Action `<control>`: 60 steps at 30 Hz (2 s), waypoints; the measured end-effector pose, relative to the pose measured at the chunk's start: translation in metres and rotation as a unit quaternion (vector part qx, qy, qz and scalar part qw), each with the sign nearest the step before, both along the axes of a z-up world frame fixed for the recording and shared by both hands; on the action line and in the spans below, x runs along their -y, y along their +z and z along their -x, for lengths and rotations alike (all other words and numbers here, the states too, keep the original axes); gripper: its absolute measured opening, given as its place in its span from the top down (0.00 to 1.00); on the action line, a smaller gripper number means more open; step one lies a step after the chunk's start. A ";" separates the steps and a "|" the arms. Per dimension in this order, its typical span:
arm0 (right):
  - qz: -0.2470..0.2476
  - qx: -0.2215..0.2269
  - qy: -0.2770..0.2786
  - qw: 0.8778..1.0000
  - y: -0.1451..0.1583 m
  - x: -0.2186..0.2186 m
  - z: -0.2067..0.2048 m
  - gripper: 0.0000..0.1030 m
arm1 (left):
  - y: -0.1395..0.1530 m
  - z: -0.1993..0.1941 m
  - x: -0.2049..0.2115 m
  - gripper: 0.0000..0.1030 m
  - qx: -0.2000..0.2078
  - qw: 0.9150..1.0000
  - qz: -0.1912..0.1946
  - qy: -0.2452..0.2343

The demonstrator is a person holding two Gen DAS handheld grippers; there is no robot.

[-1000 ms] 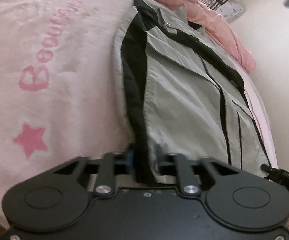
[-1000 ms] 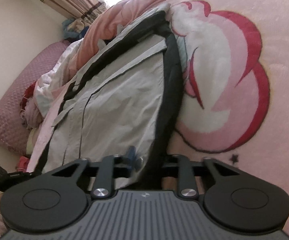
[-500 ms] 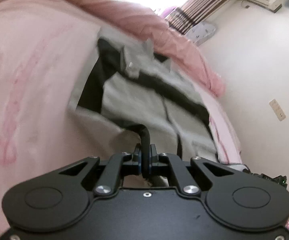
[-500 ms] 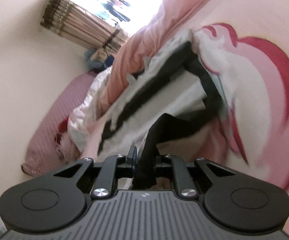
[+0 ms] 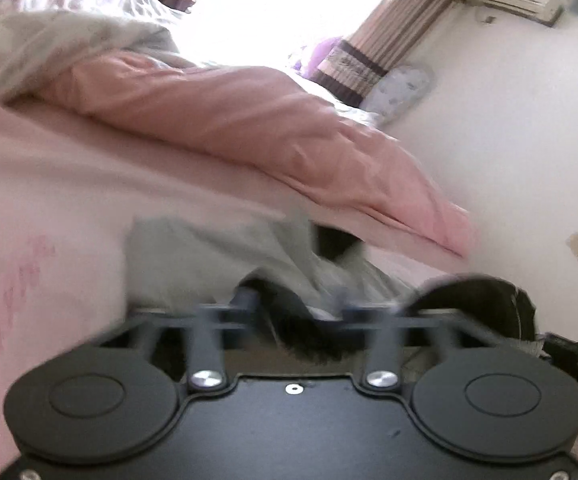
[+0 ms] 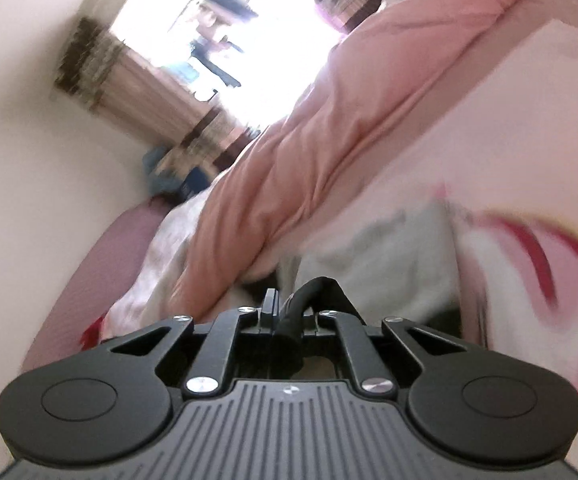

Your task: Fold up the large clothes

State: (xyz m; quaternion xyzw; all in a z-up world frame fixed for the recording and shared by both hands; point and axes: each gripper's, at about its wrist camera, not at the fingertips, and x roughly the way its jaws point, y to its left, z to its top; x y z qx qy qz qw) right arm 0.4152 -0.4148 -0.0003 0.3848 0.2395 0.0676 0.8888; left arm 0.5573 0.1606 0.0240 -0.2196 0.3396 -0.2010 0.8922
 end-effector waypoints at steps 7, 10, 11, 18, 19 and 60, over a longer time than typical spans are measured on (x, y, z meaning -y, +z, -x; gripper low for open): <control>0.000 -0.004 -0.022 1.000 -0.035 0.001 -0.027 0.45 | -0.037 -0.022 -0.016 0.04 0.006 0.999 -0.017 0.037; 0.063 -0.030 -0.032 0.997 -0.042 0.000 -0.028 0.42 | -0.056 -0.020 -0.006 0.04 0.003 0.997 -0.074 0.024; 0.083 -0.043 -0.036 0.995 -0.044 -0.001 -0.029 0.42 | -0.064 -0.022 0.000 0.04 -0.001 0.996 -0.090 0.021; 0.167 -0.064 -0.015 0.984 -0.055 -0.021 -0.044 0.40 | -0.083 -0.061 0.033 0.06 -0.007 0.991 -0.137 0.001; 0.176 -0.069 -0.011 0.982 -0.053 -0.018 -0.050 0.39 | -0.084 -0.063 0.036 0.10 -0.004 0.991 -0.136 -0.005; 0.316 0.003 0.067 0.946 -0.043 -0.154 0.076 0.76 | -0.060 0.088 0.126 0.32 0.063 0.982 -0.168 -0.056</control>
